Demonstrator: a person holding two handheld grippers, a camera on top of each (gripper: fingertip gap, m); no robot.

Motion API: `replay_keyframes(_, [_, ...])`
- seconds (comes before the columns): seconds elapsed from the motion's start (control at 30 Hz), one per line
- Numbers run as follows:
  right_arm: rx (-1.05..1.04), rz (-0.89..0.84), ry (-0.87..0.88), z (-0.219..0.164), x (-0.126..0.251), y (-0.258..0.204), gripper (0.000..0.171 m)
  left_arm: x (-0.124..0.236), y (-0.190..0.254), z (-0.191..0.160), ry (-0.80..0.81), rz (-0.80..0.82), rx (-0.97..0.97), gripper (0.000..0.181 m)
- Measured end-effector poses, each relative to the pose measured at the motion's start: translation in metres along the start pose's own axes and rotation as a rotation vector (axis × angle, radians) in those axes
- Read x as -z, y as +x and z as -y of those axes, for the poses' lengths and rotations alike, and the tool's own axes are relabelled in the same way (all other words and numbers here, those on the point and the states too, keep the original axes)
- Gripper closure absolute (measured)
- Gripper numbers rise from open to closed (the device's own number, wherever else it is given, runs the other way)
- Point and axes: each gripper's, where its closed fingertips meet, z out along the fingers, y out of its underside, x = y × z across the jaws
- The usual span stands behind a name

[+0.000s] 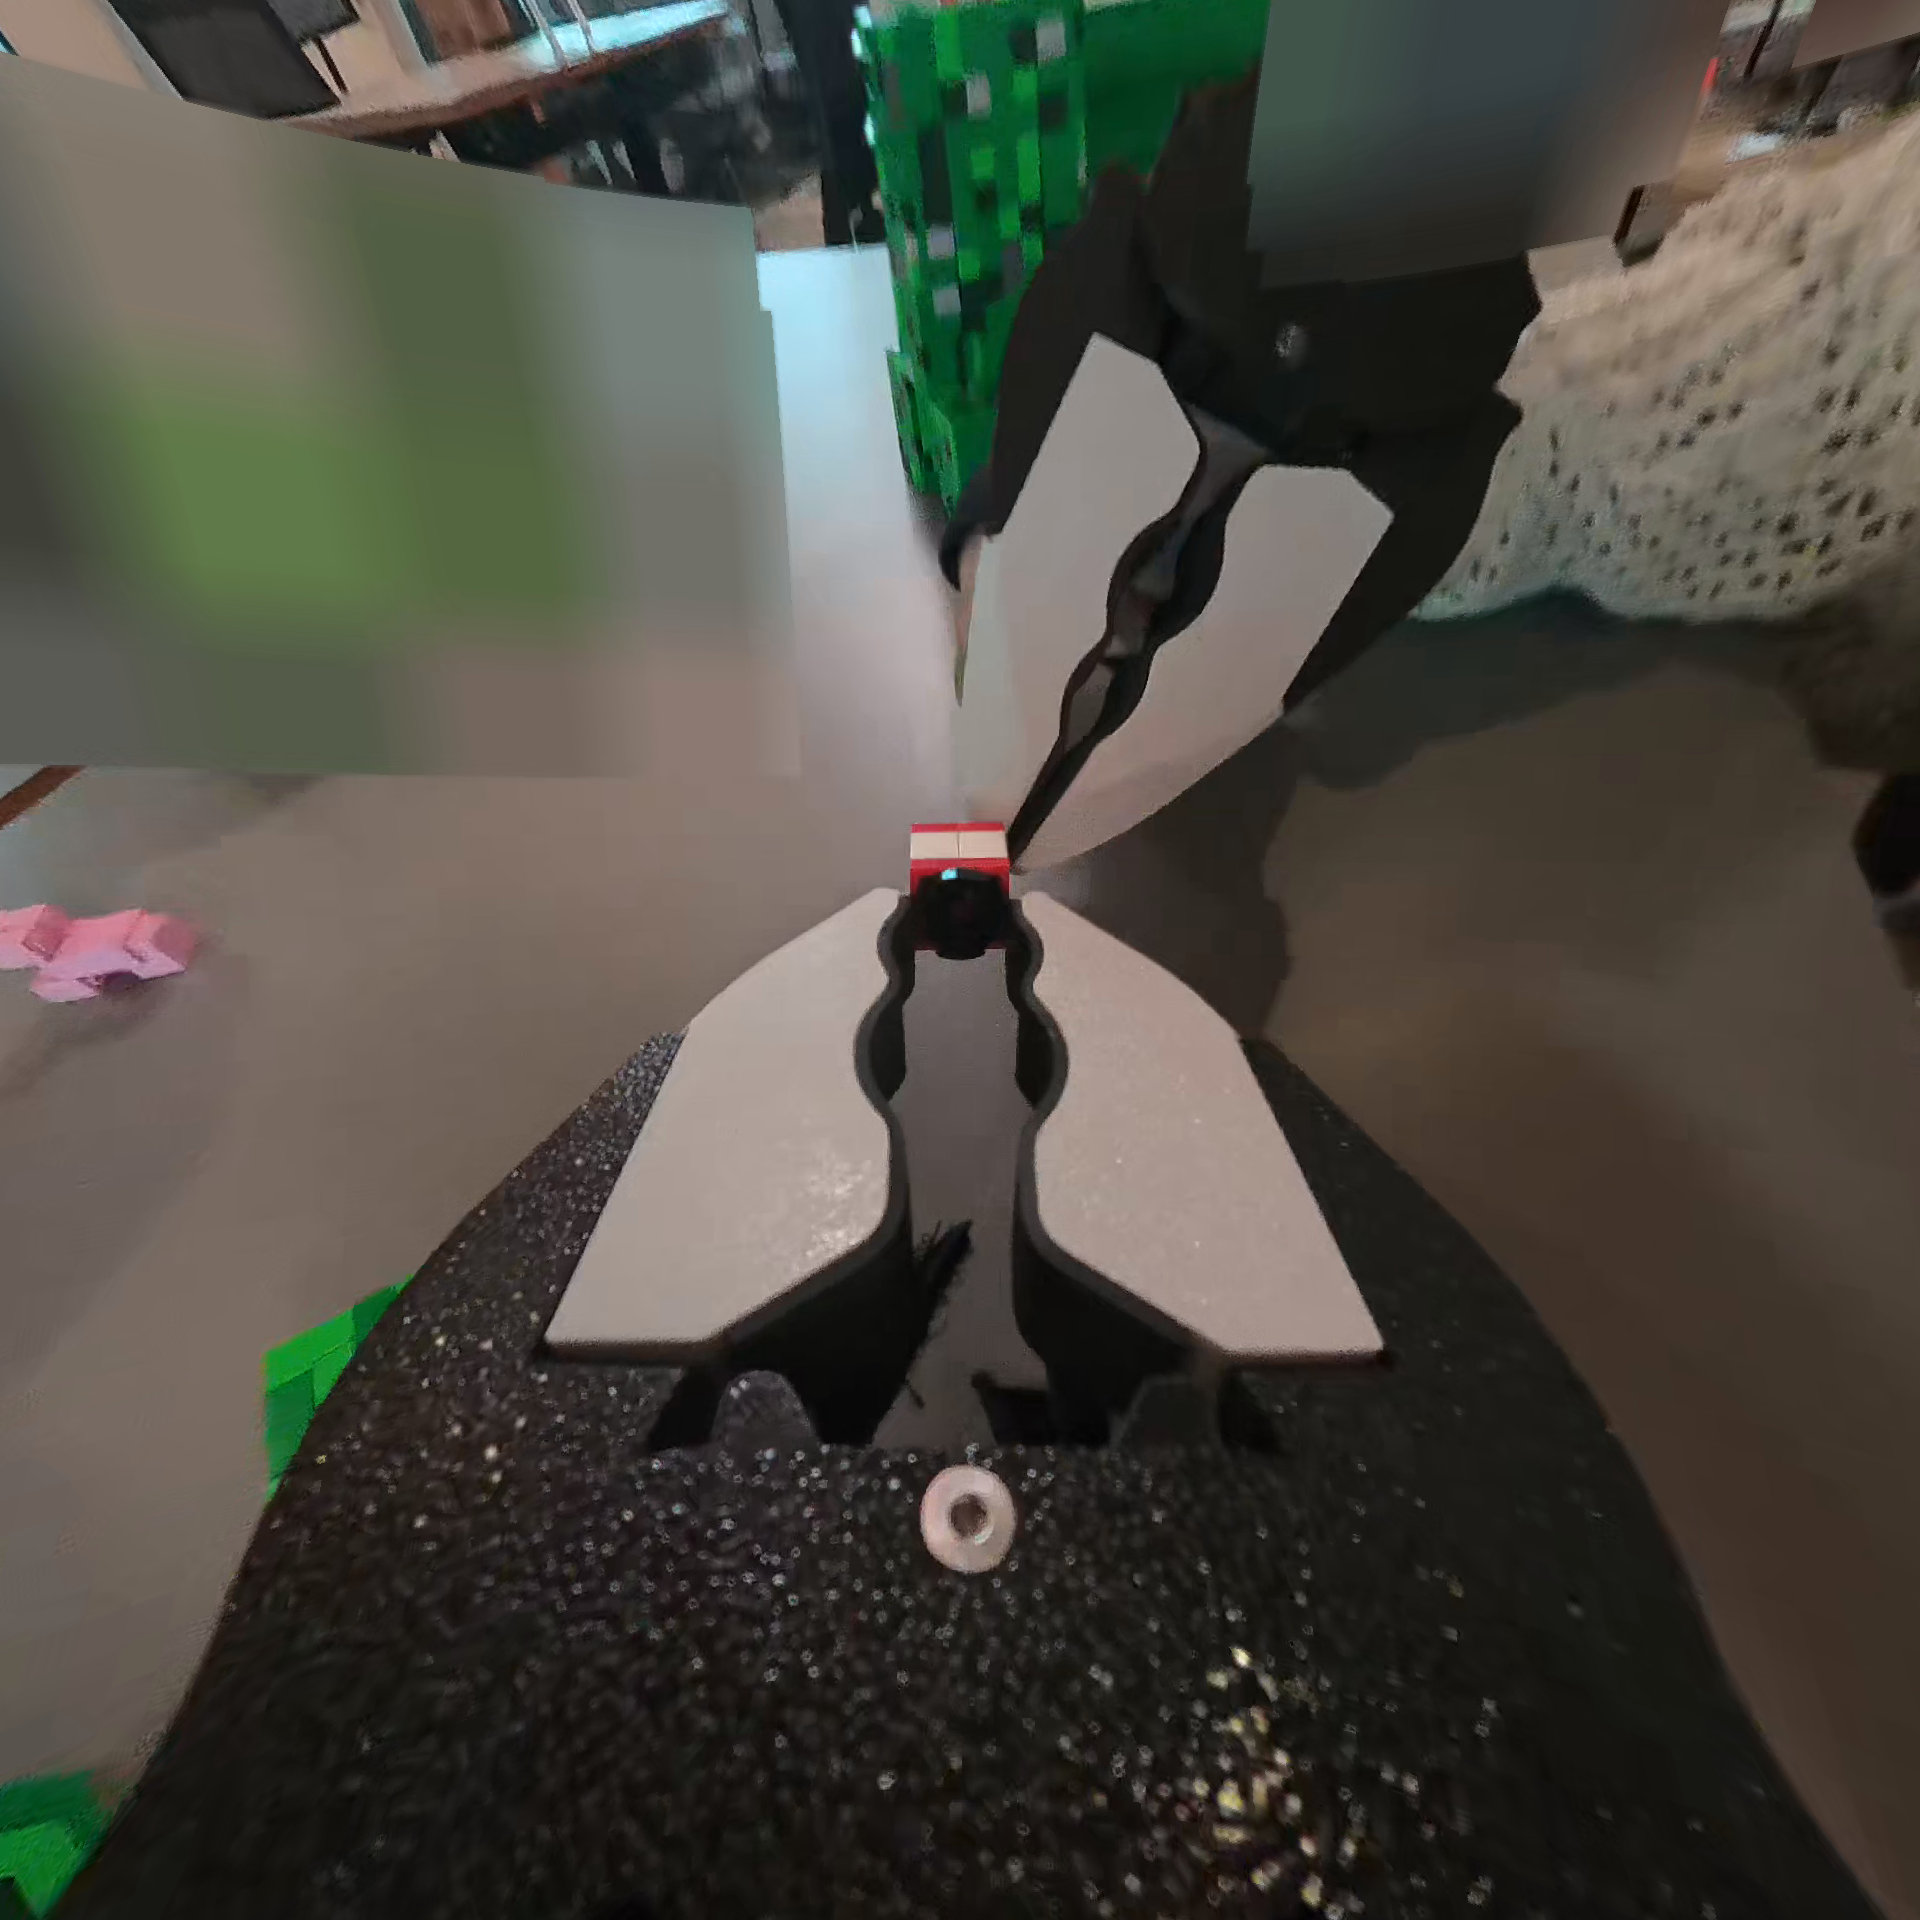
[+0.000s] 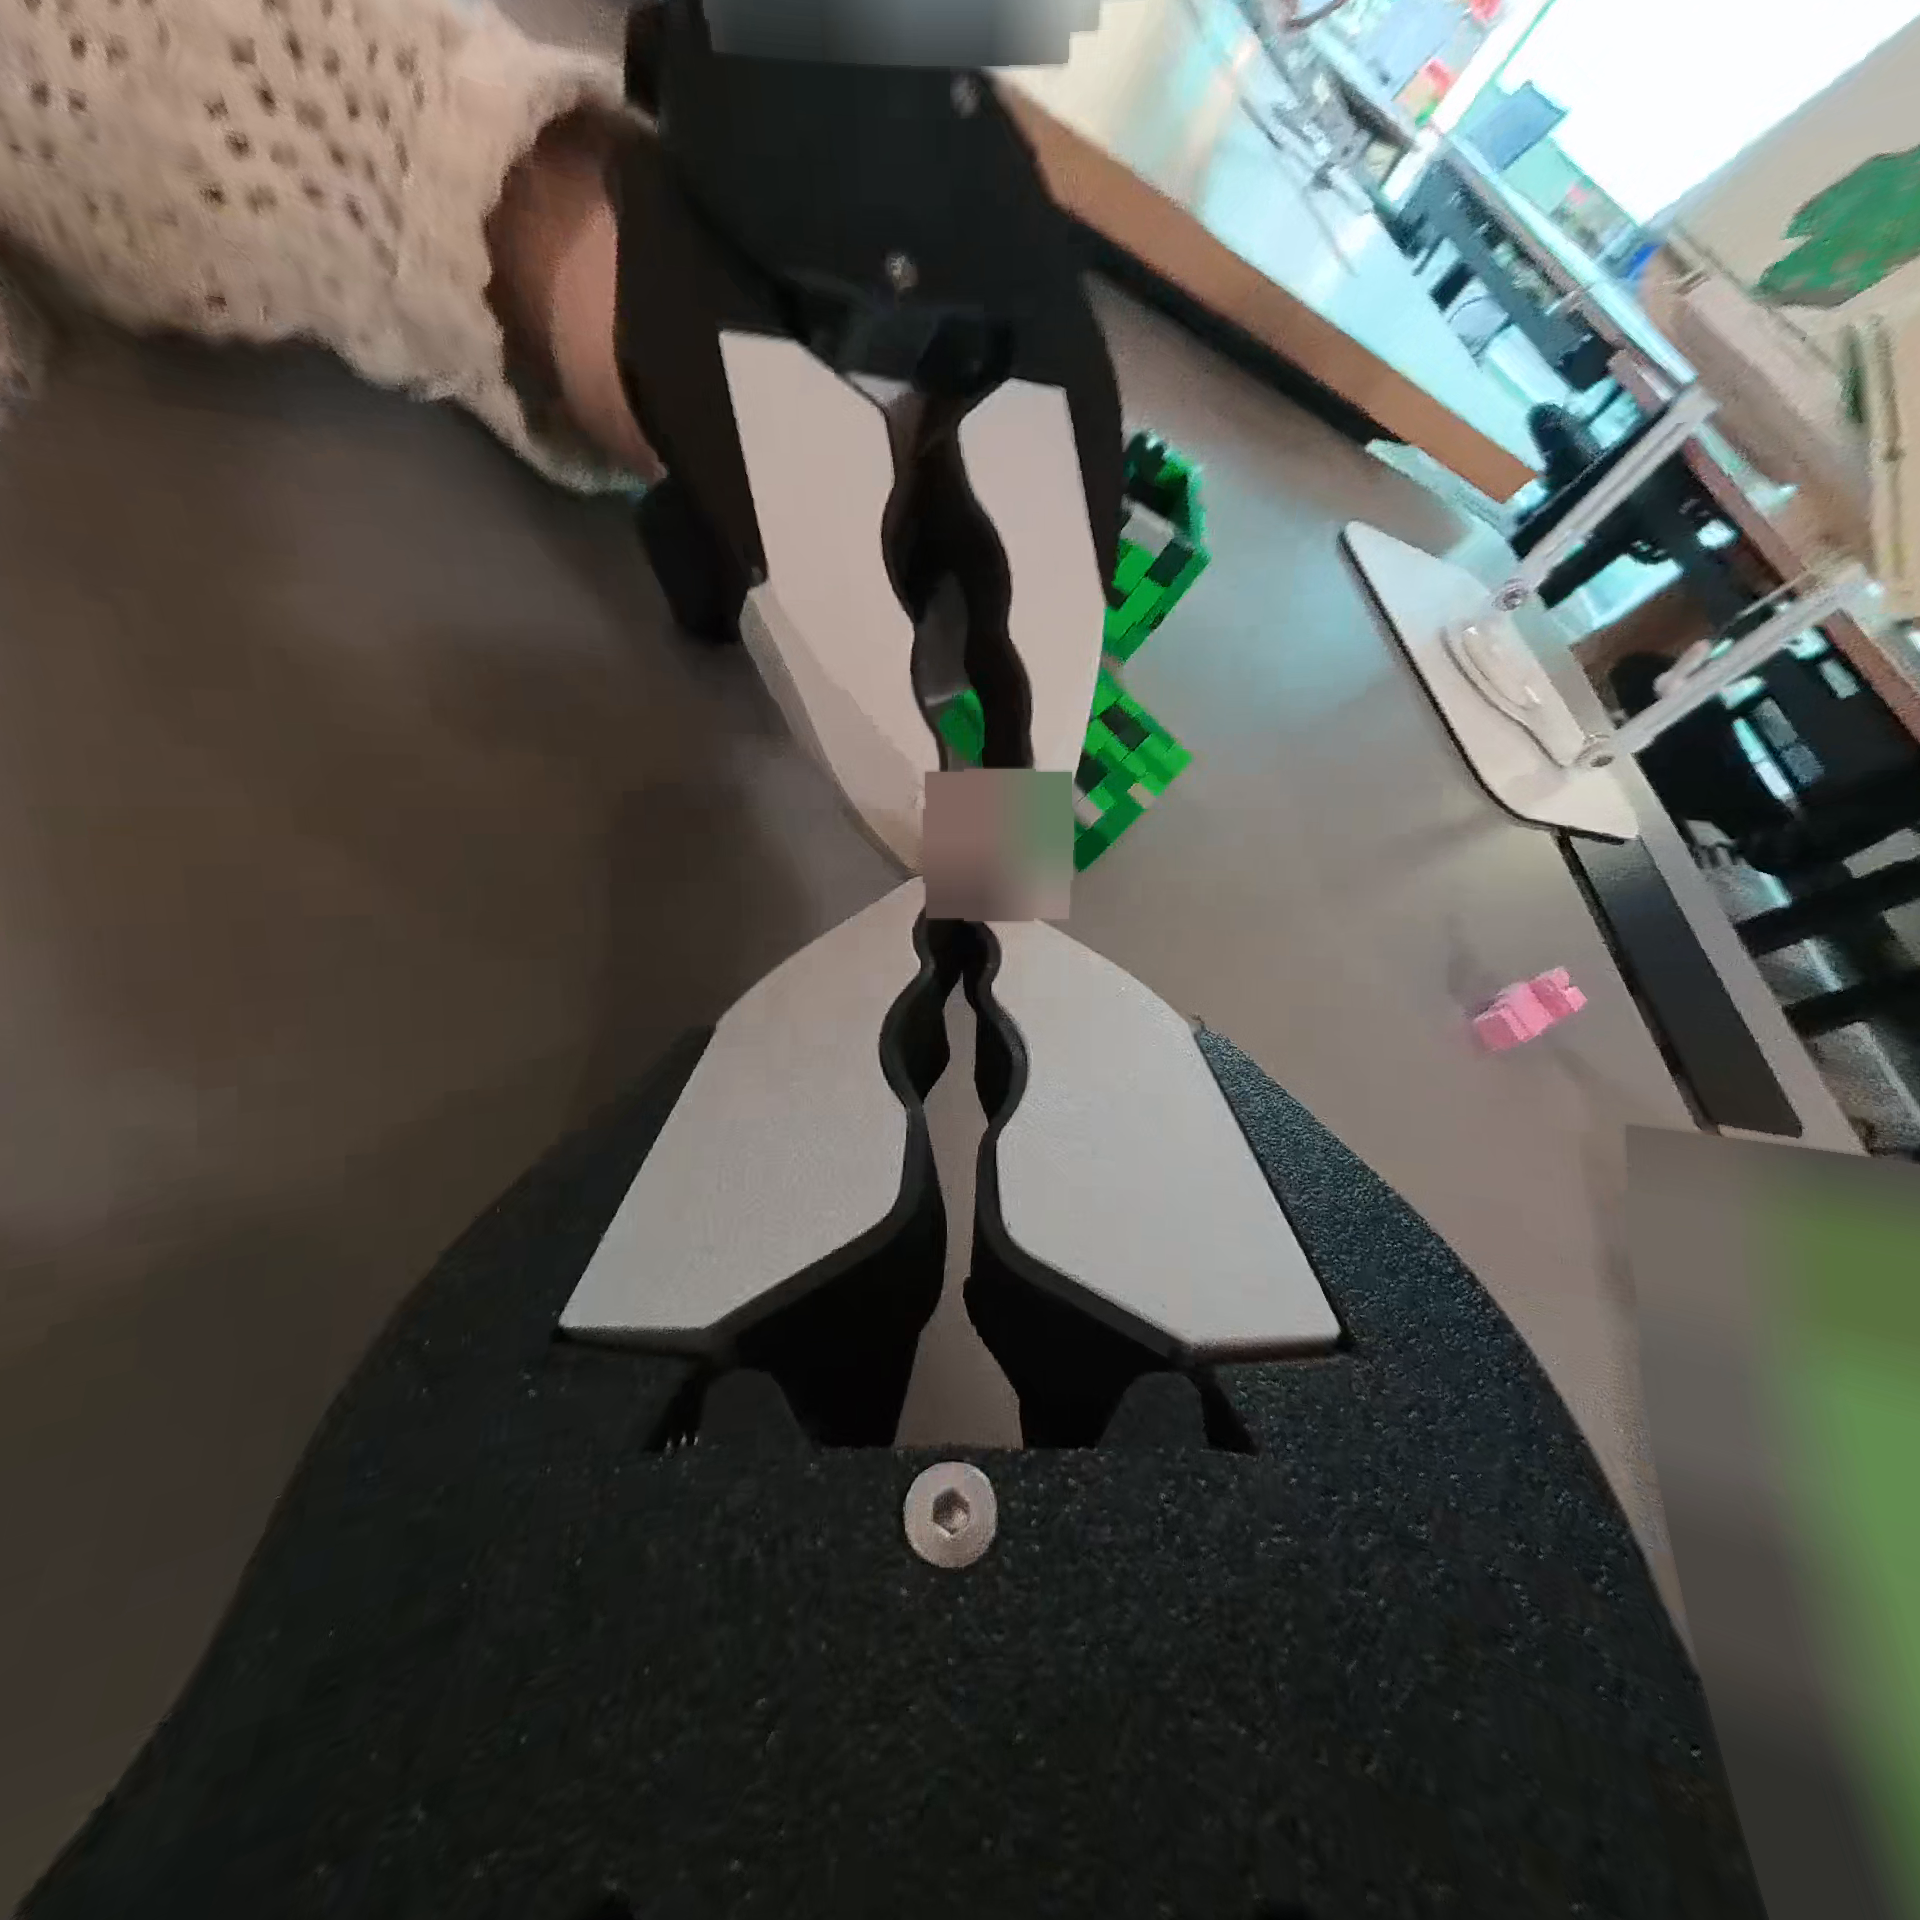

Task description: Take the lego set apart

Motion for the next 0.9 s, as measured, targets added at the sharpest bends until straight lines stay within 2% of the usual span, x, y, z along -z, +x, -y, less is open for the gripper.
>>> replay_keyframes(0.13, [-0.022,0.023,-0.002,-0.005,-0.003,-0.003,0.171,0.000,0.002,0.009,0.062,-0.010,0.021,0.165])
replay_keyframes(0.17, [-0.044,0.038,0.005,-0.008,-0.004,-0.004,0.166,0.000,0.003,0.009,0.066,-0.023,0.040,0.165])
replay_keyframes(0.23, [-0.179,0.121,0.034,-0.010,-0.005,-0.009,0.144,0.003,0.006,0.016,0.122,-0.080,0.105,0.165])
replay_keyframes(0.3, [-0.348,0.229,0.106,-0.002,0.001,-0.012,0.135,0.008,0.012,0.027,0.199,-0.172,0.184,0.165])
replay_keyframes(0.4, [-0.544,0.305,0.320,0.022,0.017,-0.003,0.138,0.014,0.019,0.036,0.269,-0.261,0.241,0.165])
replay_keyframes(0.5, [-0.613,0.344,0.380,0.028,0.022,0.000,0.138,0.011,0.020,0.033,0.250,-0.247,0.212,0.166])
replay_keyframes(0.6, [-0.620,0.366,0.392,0.033,0.020,-0.005,0.147,0.007,0.025,0.029,0.216,-0.251,0.175,0.165])
replay_keyframes(0.77, [-0.606,0.338,0.346,0.029,0.017,-0.005,0.154,0.005,0.019,0.025,0.186,-0.187,0.144,0.163])
replay_keyframes(0.83, [-0.644,0.361,0.324,0.027,0.017,-0.004,0.155,0.004,0.010,0.023,0.162,-0.047,-0.017,0.142])
replay_keyframes(0.9, [-0.694,0.392,0.319,0.026,0.017,-0.004,0.155,0.004,0.006,0.021,0.134,0.091,-0.239,0.132])
